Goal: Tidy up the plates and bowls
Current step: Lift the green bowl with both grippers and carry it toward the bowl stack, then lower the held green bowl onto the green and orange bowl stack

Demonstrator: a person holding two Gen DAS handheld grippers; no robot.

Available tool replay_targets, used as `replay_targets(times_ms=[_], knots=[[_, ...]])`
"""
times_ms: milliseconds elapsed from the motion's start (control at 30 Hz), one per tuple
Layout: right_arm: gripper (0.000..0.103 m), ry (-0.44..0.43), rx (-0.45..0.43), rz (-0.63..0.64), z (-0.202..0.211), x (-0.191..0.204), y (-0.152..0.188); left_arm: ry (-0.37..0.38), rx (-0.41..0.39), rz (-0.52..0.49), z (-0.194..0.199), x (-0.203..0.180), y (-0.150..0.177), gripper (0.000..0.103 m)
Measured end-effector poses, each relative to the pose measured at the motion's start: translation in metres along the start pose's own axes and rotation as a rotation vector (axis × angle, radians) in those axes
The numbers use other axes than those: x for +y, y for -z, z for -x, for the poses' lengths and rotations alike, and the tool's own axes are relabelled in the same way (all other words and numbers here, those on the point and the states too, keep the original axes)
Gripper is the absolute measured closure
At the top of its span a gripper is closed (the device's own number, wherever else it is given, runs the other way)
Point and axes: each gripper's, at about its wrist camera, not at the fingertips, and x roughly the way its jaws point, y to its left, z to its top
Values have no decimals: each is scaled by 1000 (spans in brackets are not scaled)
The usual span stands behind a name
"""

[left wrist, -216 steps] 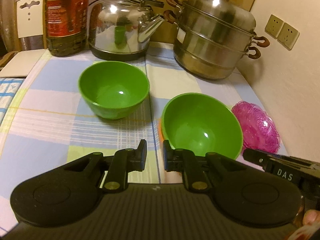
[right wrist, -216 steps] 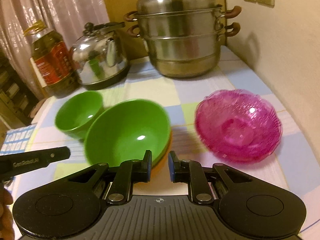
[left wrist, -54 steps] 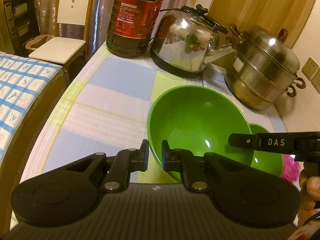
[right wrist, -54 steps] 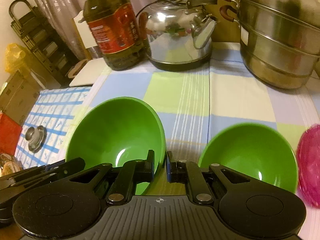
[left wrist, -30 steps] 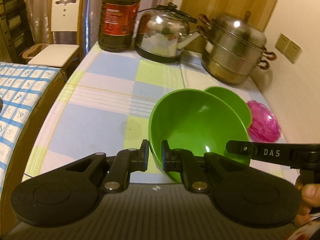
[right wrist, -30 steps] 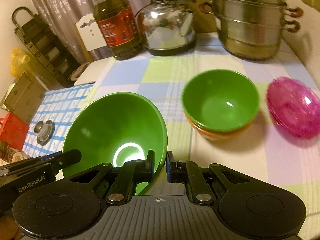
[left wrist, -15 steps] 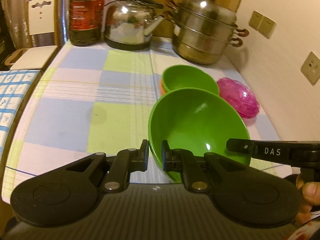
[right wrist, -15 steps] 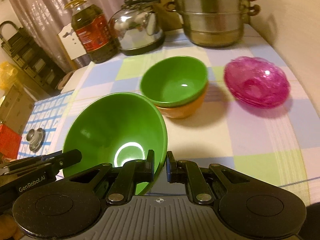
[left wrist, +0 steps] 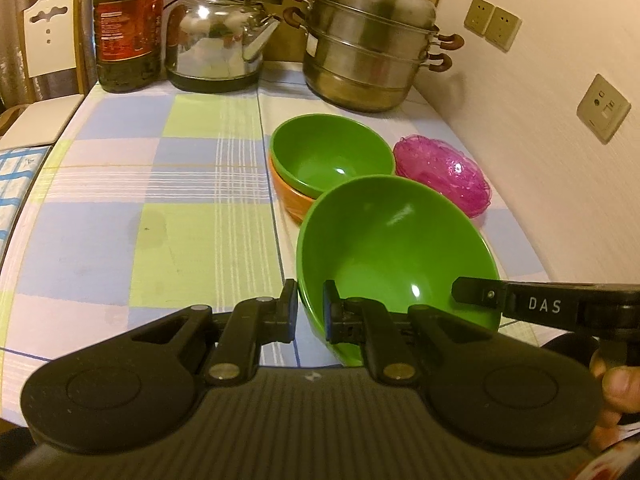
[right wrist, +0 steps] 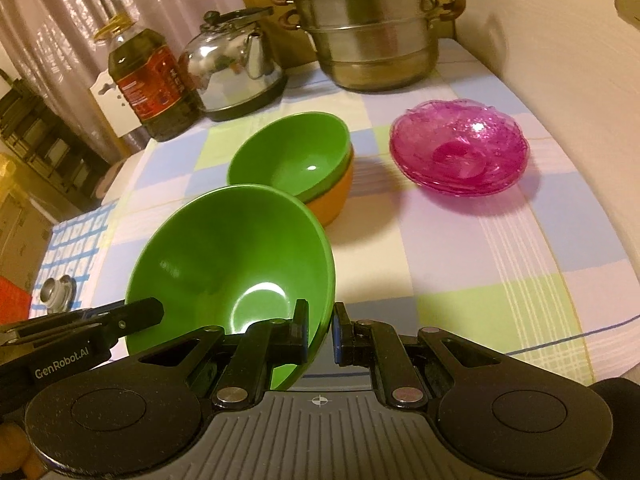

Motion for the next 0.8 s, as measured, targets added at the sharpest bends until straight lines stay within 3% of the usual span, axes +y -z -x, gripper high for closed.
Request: replay_targets(times_ms=[800], knots=[[92,11,-57,-18,11,-7,-34,35,-44,-7,-6,-9,-35,92]])
